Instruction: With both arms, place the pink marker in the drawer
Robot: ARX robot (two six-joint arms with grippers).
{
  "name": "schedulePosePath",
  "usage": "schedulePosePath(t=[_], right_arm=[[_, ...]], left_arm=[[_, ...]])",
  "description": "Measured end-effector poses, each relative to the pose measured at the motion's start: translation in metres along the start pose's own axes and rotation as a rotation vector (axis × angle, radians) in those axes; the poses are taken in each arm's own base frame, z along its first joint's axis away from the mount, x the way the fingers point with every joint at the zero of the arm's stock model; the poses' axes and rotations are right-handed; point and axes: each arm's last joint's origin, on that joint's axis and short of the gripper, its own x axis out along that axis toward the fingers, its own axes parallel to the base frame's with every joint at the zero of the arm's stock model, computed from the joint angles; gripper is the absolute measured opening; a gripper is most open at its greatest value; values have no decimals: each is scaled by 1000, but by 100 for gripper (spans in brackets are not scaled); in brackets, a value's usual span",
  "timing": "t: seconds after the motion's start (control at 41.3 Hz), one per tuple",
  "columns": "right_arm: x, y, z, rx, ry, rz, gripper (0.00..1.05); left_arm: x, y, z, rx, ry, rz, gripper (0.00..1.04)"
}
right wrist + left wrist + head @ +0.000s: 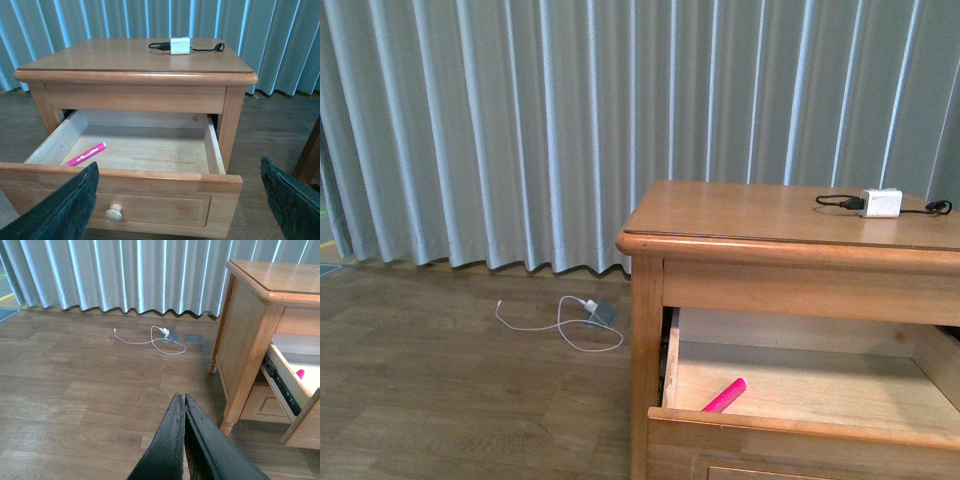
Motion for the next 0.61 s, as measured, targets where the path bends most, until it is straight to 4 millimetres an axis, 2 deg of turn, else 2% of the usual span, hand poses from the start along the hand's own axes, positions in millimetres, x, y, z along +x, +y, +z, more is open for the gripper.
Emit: schedulePosePath(t=[0.387, 0.605], right_arm=[[0, 0, 0, 0, 0, 0, 96], [0, 0, 0, 0, 0, 0, 96]], left_arm=[[-11, 0, -12, 0, -8, 0, 4], [-15, 0, -11, 0, -28, 1, 4]])
